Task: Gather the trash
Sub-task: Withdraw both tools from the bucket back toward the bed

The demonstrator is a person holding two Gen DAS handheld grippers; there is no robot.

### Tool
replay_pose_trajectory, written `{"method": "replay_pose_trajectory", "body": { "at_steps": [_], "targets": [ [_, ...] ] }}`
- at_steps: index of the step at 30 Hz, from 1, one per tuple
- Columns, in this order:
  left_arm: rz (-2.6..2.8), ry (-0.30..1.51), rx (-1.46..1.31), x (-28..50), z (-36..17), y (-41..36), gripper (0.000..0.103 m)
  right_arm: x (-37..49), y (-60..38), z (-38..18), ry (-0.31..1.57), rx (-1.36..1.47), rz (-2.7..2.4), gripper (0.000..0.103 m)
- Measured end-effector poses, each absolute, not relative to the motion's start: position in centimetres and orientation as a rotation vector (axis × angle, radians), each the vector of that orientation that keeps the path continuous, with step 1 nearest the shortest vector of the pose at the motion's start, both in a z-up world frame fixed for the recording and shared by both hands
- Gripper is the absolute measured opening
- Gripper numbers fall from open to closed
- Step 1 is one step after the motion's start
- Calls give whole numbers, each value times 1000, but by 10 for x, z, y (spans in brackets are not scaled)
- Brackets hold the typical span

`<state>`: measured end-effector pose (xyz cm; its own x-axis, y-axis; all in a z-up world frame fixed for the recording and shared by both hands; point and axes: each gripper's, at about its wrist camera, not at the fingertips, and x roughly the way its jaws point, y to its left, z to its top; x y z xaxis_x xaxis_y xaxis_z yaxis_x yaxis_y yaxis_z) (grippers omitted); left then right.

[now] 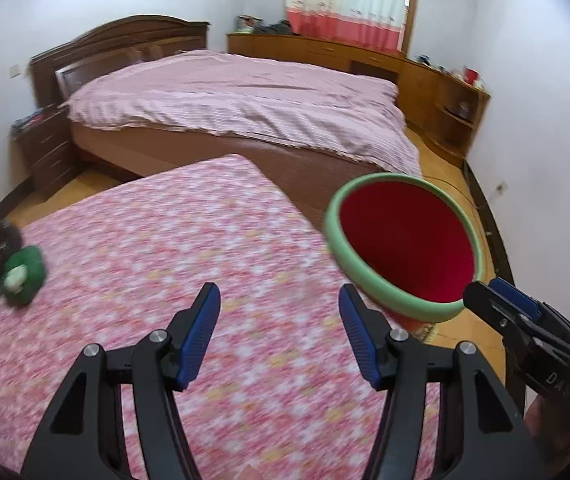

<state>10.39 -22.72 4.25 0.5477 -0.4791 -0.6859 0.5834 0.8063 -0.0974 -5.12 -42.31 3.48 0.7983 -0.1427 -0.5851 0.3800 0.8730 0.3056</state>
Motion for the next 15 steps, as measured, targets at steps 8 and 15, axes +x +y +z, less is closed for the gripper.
{"method": "replay_pose_trajectory", "body": {
  "at_steps": [8,15],
  "targets": [
    [-519,748,99,89,51,-161,61,-50,-374,50,572,365,-225,69],
    [-420,746,55,71,48,-118,61,-55,-330,55,558,283,-187,72]
  ]
}}
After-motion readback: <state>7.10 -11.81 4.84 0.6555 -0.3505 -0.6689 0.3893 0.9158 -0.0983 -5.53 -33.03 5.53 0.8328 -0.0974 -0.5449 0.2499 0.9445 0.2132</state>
